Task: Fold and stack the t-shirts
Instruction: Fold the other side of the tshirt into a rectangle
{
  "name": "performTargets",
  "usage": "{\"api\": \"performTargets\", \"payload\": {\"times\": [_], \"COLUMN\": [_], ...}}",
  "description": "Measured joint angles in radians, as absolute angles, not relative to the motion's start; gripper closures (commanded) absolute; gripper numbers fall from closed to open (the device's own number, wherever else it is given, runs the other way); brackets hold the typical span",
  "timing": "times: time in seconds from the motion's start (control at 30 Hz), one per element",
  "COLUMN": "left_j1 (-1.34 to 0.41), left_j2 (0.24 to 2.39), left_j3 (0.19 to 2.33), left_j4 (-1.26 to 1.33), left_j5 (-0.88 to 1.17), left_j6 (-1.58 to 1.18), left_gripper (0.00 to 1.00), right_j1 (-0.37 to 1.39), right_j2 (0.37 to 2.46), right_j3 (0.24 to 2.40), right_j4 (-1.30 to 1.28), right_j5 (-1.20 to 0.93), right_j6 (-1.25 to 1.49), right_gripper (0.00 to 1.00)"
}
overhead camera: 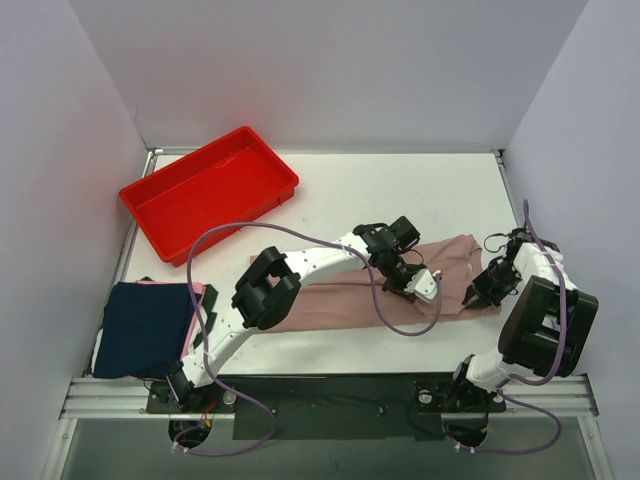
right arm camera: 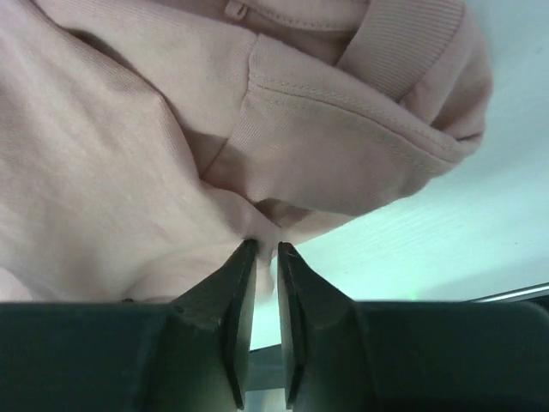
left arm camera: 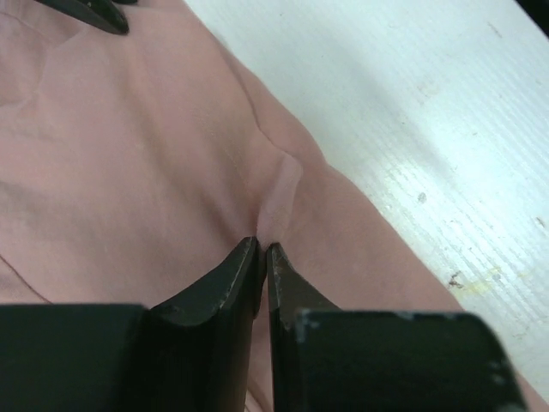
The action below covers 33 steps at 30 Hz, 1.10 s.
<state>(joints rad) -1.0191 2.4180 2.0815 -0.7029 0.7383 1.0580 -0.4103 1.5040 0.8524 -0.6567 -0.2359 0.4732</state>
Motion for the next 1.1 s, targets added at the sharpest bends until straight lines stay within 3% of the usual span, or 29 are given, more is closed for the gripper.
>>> {"api": "performTargets", "payload": {"times": [0.03, 0.1, 0.27, 0.33, 0.43, 0.5, 0.67, 0.83, 1.1], "left_j1": [-1.019, -1.019, -1.019, -1.019, -1.018, -1.016, -0.966, -0.814, -0.583], "left_j2": [2.418, 2.418, 2.418, 2.418, 2.418, 2.418, 2.391, 2.246, 1.967], "left_j3": [2.082, 2.082, 2.111, 2.157, 2.254, 2.315, 2.356, 2.075, 1.503], "left_j4": [-0.709, -0.731, -0.830, -0.881, -0.974, -1.041, -1.162, -1.054, -0.789], "left_j5": [0.741, 0.748, 0.773, 0.785, 0.810, 0.828, 0.833, 0.703, 0.301], "left_j6": [1.063, 1.080, 1.103, 1.108, 1.119, 1.127, 1.071, 0.915, 0.767], "left_gripper": [0.63, 0.54, 0.48, 0.48, 0.48, 0.54, 0.64, 0.68, 0.71], "right_j1": [-0.413, -0.419, -0.450, -0.460, -0.462, -0.452, -0.370, -0.268, -0.249], "right_j2": [1.496, 1.494, 1.439, 1.374, 1.303, 1.304, 1.419, 1.620, 1.944], "right_j3": [0.852, 0.852, 0.855, 0.871, 0.935, 0.997, 1.116, 1.192, 1.345], "right_j4": [-0.658, -0.660, -0.664, -0.664, -0.647, -0.630, -0.574, -0.507, -0.530], "right_j5": [-0.234, -0.229, -0.186, -0.169, -0.172, -0.181, -0.215, -0.279, -0.284], "right_j6": [0.472, 0.469, 0.477, 0.480, 0.474, 0.463, 0.443, 0.429, 0.436], "right_gripper": [0.67, 0.62, 0.63, 0.67, 0.92, 1.00, 1.00, 1.00, 1.00]}}
